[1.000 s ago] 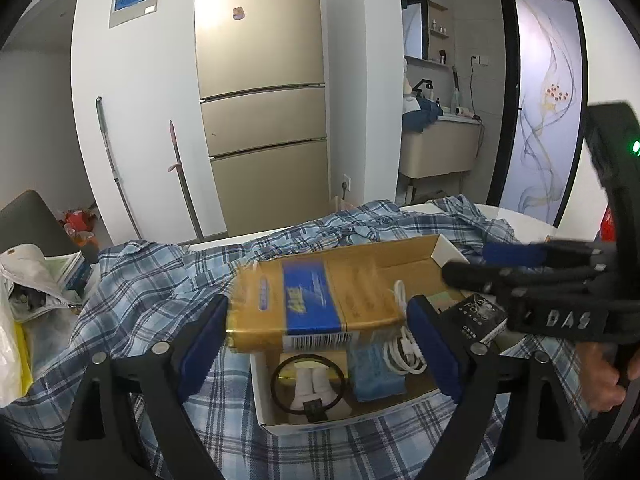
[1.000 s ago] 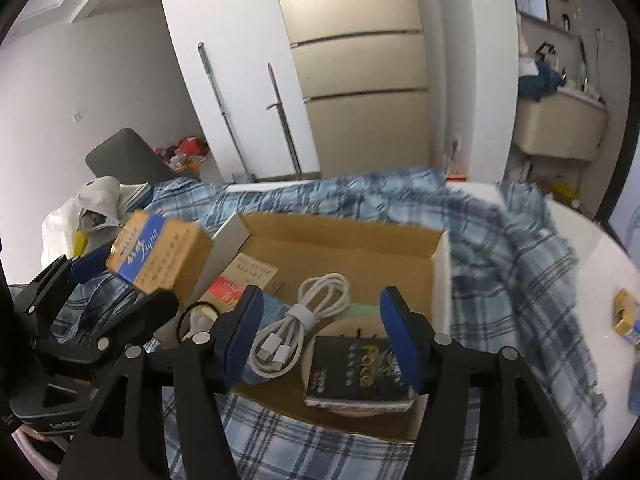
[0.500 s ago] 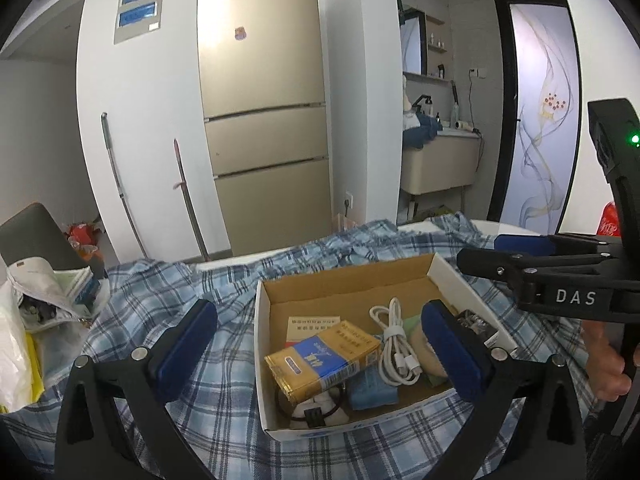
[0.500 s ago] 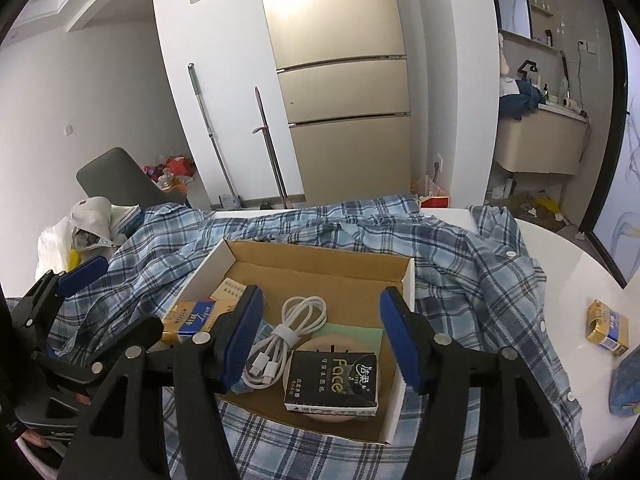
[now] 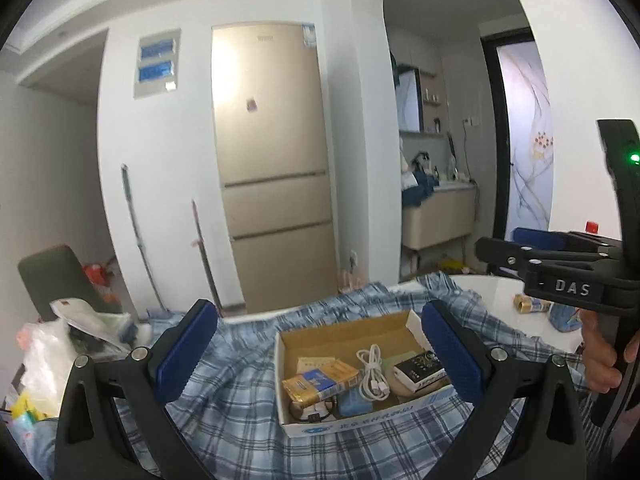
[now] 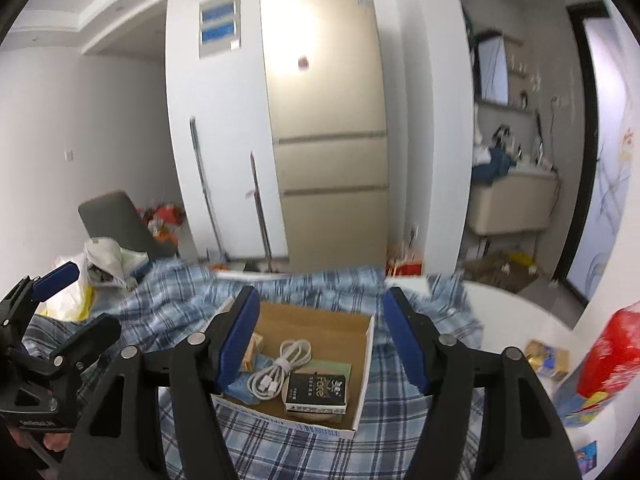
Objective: Organize soft objects
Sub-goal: 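Raise both open grippers up and away from the box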
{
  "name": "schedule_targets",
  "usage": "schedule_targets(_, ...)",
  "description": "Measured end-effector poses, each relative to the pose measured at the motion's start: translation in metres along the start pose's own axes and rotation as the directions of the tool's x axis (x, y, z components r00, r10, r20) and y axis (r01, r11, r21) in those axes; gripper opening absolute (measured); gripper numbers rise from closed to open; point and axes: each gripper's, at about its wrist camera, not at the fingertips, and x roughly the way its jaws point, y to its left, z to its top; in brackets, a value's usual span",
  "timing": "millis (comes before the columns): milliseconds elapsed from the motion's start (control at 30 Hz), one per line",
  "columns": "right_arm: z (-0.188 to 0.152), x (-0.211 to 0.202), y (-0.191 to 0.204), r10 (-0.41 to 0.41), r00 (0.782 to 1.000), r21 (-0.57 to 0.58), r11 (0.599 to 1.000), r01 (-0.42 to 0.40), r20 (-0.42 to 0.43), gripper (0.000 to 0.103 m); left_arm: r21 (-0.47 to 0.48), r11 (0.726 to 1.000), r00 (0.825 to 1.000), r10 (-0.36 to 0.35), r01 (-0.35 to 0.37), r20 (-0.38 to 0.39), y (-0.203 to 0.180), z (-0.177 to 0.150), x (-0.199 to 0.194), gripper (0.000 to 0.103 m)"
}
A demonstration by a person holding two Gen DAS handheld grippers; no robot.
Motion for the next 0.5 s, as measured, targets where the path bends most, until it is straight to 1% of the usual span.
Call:
schedule_targets(33, 0.0, -0.01, 0.002, -0.014, 1.0, -0.005, 1.0, 0.014, 0.027, 0.068, 0.002, 1.0, 1.0, 0.003, -0.003, 0.016, -0.001, 0.002, -0.01, 0.103)
schedule_targets(67, 0.001, -0.019, 0.004, -0.035, 0.998, -0.011, 0.999, 0.036, 0.054, 0.073, 0.004, 1.0, 1.0, 0.004, -0.004, 0.026, -0.002, 0.004, -0.016, 0.103)
schedule_targets(133, 0.0, -0.036, 0.008, -0.051, 0.994, -0.019, 0.998, 0.053, 0.099, 0.076, 0.002, 1.0, 0.998, 0.012, -0.012, 0.06, -0.004, 0.006, -0.034, 0.103)
schedule_targets(167, 0.0, -0.044, 0.009, -0.055, 0.992, -0.02, 0.998, 0.058, 0.117, 0.08, -0.002, 1.0, 0.997, 0.016, -0.016, 0.079, -0.004, 0.007, -0.043, 0.103)
schedule_targets(200, -0.001, -0.05, 0.011, -0.059, 0.99, -0.022, 0.998, 0.063, 0.131, 0.085, -0.006, 1.0, 0.996, 0.018, -0.017, 0.089, -0.005, 0.008, -0.048, 0.103)
schedule_targets(233, -0.002, -0.057, 0.012, -0.062, 0.987, -0.021, 0.998, 0.066, 0.146, 0.087, -0.015, 1.0, 0.994, 0.02, -0.019, 0.104, -0.005, 0.009, -0.056, 0.103)
schedule_targets(300, -0.005, -0.069, 0.013, -0.069, 0.981, -0.014, 0.997, 0.072, 0.18, 0.099, -0.03, 0.999, 0.992, 0.02, -0.017, 0.123, -0.007, 0.008, -0.068, 0.103)
schedule_targets(333, -0.007, -0.074, 0.014, -0.067, 0.979, -0.013, 0.997, 0.071, 0.195, 0.101, -0.033, 0.999, 0.992, 0.024, -0.02, 0.125, -0.008, 0.008, -0.071, 0.103)
schedule_targets(400, -0.013, -0.081, 0.014, -0.065, 0.975, -0.02, 0.997, 0.071, 0.214, 0.103, -0.03, 0.999, 0.993, 0.03, -0.027, 0.117, -0.01, 0.005, -0.076, 0.103)
schedule_targets(500, -0.024, -0.083, 0.017, -0.073, 0.974, -0.04, 0.996, 0.084, 0.215, 0.103, -0.048, 0.998, 0.991, 0.043, -0.037, 0.123, -0.013, -0.004, -0.083, 0.103)
